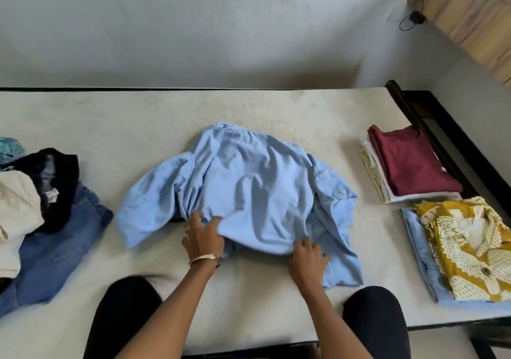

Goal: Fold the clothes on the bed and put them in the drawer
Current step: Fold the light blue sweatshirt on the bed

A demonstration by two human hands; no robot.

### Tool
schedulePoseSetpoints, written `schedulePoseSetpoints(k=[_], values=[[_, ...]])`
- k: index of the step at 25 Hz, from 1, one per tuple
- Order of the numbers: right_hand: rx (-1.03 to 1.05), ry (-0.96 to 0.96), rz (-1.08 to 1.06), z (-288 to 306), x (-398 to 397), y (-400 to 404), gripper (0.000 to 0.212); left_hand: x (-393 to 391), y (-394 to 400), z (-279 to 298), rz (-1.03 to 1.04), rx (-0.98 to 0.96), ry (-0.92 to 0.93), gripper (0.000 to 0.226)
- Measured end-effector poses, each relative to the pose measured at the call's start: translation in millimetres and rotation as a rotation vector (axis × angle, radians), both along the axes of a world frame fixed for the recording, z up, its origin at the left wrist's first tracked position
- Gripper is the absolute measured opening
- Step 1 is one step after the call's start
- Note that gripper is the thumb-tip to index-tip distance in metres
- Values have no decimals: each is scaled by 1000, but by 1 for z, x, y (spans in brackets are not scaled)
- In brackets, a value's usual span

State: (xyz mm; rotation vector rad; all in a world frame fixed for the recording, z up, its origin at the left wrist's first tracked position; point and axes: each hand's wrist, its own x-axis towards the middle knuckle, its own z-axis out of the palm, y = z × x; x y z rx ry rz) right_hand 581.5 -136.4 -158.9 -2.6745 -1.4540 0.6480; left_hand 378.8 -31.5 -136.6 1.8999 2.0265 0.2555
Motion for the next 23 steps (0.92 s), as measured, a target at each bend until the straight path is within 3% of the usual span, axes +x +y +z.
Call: schedulePoseSetpoints(k=[2,4,6,7,8,9,10,11,12,13,16,17,18,20,21,22,23], values=[[203,128,-314,31,20,33,35,21,22,28,322,7,-363,37],[373,229,-413,70,36,63,36,42,45,64,574,29,-861,35],[535,278,-403,112,48,90,31,52,71,99,622,56,-1189,28],[607,279,-392,135,55,99,29,48,79,118,495,81,-1215,25],[669,255,-390,156,65,105,29,36,88,135,221,134,-1098,25],[731,216,-396,174,77,109,29,20,102,150,-134,186,-776,34],[772,153,-390,190,90,110,30,3,114,163,-426,192,-335,47],[787,64,-350,201,97,110,31,-15,121,175,-550,214,65,52],[778,-35,-276,208,101,111,32,-29,128,182,-531,276,317,43],[780,-123,-195,214,101,113,33,-40,130,187,-420,393,413,31],[873,-261,-95,228,95,117,34,-55,129,217,109,675,206,31],[899,-276,-98,227,98,115,35,-64,133,222,172,734,73,32],[932,-269,-102,224,101,110,37,-74,135,225,116,800,-42,36],[949,-167,-77,199,106,91,39,-91,131,211,-240,834,-198,46],[869,-112,-46,182,107,78,38,-99,122,195,-404,704,-223,50],[698,-46,-12,162,107,63,37,-102,108,178,-514,447,-200,51],[466,27,52,142,105,46,43,-107,89,160,-589,122,-58,47]])
